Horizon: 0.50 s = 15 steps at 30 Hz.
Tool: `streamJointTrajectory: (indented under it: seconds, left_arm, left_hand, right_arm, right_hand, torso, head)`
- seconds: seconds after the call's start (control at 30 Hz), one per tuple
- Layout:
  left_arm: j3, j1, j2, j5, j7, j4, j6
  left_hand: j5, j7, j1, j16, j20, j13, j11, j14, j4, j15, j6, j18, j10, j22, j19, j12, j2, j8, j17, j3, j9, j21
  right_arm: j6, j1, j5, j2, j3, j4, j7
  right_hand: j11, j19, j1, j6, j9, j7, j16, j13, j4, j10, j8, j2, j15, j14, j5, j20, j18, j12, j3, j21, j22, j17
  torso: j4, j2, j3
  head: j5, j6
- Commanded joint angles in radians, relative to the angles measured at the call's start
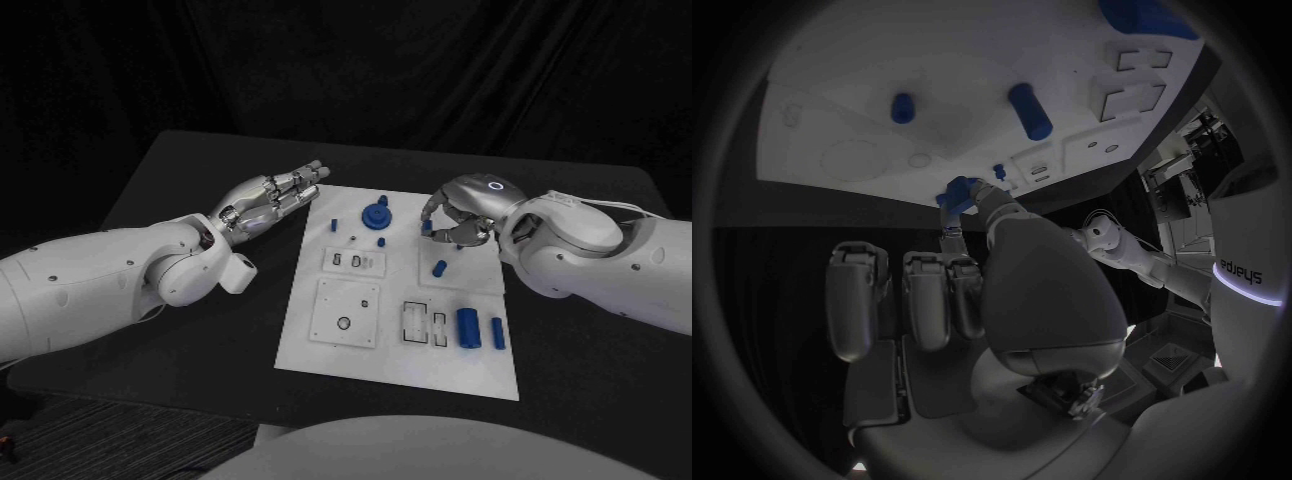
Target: Assemble the parts on the task board
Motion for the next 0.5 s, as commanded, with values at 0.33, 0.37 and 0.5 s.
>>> streamJointTrajectory:
  seconds: [0.33,0.37,0.5]
  left_arm:
    - [0.001,-0.001,0.008,0.001,0.01,-0.001,0.015]
    - [0.001,-0.001,0.009,0.001,0.01,-0.001,0.016]
    - [0.001,-0.001,0.011,0.001,0.01,-0.002,0.017]
  left_hand:
    - [0.006,-0.002,0.006,-0.004,0.007,-0.002,0.007,0.0,0.002,0.005,0.006,0.018,-0.003,-0.002,-0.001,-0.007,0.0,0.004,-0.001,0.007,0.001,-0.003]
    - [0.006,-0.002,0.006,-0.004,0.007,-0.002,0.007,0.0,0.002,0.005,0.006,0.018,-0.003,-0.002,-0.001,-0.007,0.0,0.004,-0.001,0.007,0.001,-0.003]
    - [0.006,-0.002,0.006,-0.004,0.007,-0.002,0.007,0.0,0.002,0.005,0.006,0.018,-0.003,-0.002,-0.001,-0.007,0.0,0.004,-0.001,0.007,0.001,-0.003]
  right_arm:
    - [0.1,-0.003,-0.006,0.121,0.001,-0.03,0.023]
    - [0.102,-0.005,-0.006,0.13,0.001,-0.034,0.025]
    - [0.105,-0.012,-0.006,0.157,0.001,-0.044,0.03]
  right_hand:
    - [0.007,0.055,-0.006,0.032,0.072,-0.026,-0.006,0.261,0.001,0.106,-0.001,0.002,0.008,0.09,-0.005,0.007,0.011,0.003,-0.002,-0.009,0.228,0.203]
    - [0.007,0.055,-0.006,0.032,0.072,-0.026,-0.006,0.261,0.001,0.106,-0.001,0.002,0.008,0.09,-0.005,0.007,0.011,0.003,-0.002,-0.009,0.228,0.203]
    - [0.007,0.055,-0.006,0.032,0.072,-0.026,-0.006,0.261,0.001,0.106,-0.002,0.002,0.008,0.09,-0.005,0.007,0.011,0.003,-0.002,-0.01,0.227,0.203]
  torso:
    - [0.0,0.001,0.0003]
    - [0.0,0.001,0.0006]
    - [0.0025,0.001,0.0018]
  head:
    - [0.012,0.0]
    - [0.012,0.0]
    - [0.011,0.0]
